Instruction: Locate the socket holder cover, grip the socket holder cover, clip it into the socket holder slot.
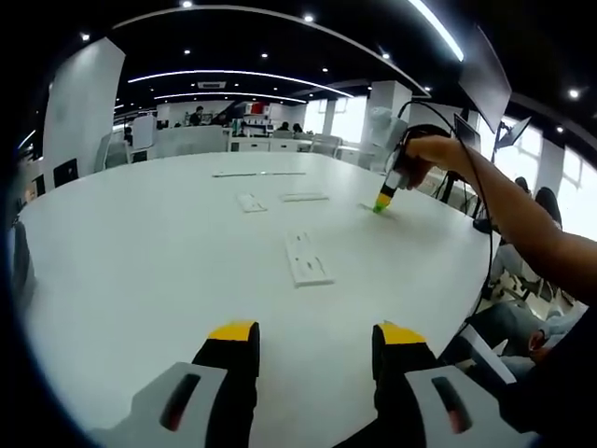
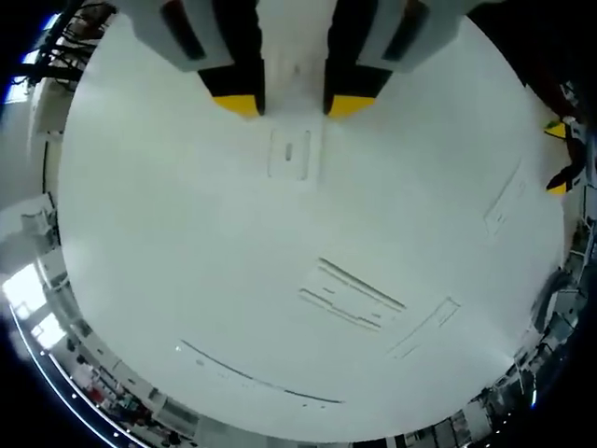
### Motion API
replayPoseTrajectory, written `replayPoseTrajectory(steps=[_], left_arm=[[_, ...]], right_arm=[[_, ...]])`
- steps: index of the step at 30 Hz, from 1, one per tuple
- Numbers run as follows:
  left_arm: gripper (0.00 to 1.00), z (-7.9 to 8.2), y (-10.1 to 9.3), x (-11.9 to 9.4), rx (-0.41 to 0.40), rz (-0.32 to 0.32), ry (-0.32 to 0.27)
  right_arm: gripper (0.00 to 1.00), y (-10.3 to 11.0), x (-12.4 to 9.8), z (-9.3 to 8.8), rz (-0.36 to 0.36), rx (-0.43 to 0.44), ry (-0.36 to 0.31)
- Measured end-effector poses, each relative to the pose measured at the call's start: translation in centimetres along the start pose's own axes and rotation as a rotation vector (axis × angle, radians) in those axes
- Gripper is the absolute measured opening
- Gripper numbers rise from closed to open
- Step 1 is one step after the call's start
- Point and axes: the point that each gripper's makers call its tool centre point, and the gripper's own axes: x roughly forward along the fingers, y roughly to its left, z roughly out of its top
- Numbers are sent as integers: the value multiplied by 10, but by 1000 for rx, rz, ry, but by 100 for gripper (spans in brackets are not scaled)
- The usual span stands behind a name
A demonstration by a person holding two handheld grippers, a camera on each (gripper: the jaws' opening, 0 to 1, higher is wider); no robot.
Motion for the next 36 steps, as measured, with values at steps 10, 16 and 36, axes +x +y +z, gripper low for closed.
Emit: replayPoseTrajectory(steps=[10, 16, 36], left_arm=[[48, 12, -6, -3, 6, 64, -57], [48, 20, -2, -1, 14, 86, -76], [48, 53, 10, 24, 62, 68, -93]], right_arm=[[26, 6, -8, 7, 48, -128, -34], [26, 0, -6, 15, 45, -239, -52], [26, -9, 2, 38, 118, -400, -118]])
